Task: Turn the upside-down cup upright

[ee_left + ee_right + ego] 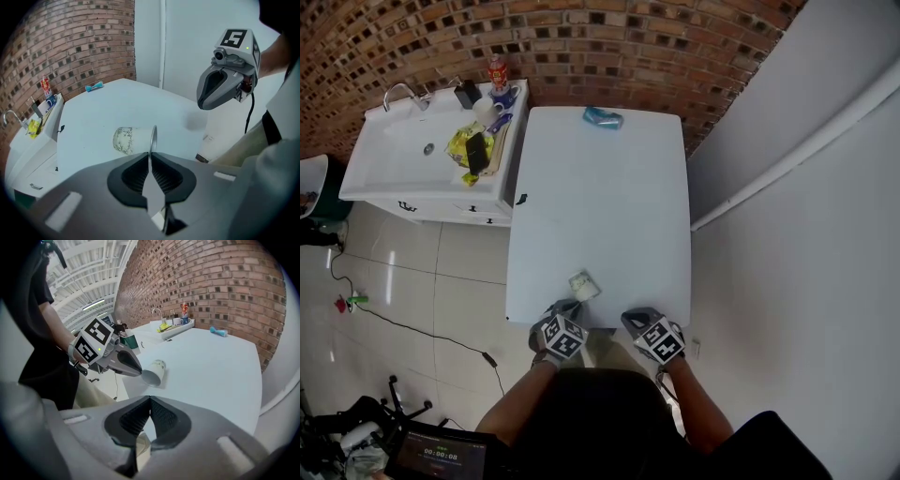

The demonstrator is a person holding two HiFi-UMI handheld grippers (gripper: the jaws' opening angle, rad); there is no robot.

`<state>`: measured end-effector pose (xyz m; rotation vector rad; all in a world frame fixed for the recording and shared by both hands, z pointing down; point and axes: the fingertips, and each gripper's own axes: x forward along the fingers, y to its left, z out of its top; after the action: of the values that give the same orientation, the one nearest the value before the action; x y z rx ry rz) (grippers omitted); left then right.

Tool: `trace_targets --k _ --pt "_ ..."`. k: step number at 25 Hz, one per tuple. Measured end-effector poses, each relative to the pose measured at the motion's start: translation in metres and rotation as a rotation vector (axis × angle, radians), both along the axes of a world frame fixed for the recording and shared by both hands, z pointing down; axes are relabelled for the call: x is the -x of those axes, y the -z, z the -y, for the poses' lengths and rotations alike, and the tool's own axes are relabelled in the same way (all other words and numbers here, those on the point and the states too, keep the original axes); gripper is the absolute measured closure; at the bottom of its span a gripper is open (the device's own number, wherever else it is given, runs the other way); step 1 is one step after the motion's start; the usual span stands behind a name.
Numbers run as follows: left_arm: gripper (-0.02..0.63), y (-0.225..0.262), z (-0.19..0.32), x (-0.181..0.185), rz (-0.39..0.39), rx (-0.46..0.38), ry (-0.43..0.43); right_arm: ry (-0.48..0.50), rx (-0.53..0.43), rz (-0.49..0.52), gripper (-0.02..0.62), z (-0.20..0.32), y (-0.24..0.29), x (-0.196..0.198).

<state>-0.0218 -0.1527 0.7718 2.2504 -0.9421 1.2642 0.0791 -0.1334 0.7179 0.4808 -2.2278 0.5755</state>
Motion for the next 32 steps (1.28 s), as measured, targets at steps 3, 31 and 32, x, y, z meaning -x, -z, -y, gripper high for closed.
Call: trace_targets --k 3,31,32 --pt "0.574 0.002 0.001 0.000 -0.008 -0.003 0.004 -0.006 -0.001 0.000 0.603 -0.001 0.000 -0.001" --pt "0.581 0.046 0.022 -0.013 -0.660 0.255 0.439 -0.111 -0.016 0.045 0.603 -0.007 -0.002 0.002" --pt "0.581 0.045 0.023 -0.010 -0.688 0.270 0.471 -0.114 -0.017 0.044 0.603 -0.007 -0.002 0.002"
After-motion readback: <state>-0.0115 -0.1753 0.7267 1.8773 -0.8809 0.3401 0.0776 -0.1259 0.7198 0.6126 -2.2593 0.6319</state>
